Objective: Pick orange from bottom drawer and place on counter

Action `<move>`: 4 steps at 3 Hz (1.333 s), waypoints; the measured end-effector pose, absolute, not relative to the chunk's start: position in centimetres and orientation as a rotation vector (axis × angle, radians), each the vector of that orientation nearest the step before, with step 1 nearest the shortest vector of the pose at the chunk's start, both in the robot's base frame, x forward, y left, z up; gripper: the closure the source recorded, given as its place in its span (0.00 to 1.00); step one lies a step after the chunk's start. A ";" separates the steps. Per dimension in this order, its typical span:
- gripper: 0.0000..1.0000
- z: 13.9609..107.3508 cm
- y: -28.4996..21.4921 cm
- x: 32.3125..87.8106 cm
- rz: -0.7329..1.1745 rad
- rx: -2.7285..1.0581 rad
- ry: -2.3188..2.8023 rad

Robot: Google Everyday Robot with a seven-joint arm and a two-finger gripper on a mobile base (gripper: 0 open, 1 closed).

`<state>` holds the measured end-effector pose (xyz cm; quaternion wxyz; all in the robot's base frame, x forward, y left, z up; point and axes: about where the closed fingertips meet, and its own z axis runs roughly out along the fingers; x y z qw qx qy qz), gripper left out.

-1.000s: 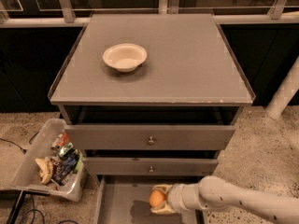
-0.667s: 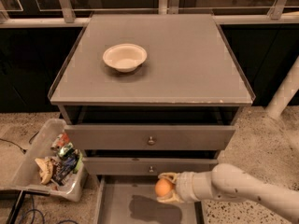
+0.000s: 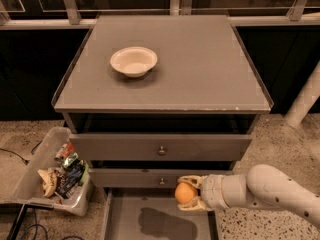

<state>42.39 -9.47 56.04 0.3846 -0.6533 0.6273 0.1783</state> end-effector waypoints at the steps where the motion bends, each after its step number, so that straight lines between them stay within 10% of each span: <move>1: 1.00 56.0 -9.5 42.4 0.454 -1.665 1.598; 4: 1.00 67.4 -11.7 48.2 0.166 -1.676 1.587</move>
Offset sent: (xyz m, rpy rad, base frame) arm 0.0232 -0.0009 0.0163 -0.0475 -0.0223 -0.0196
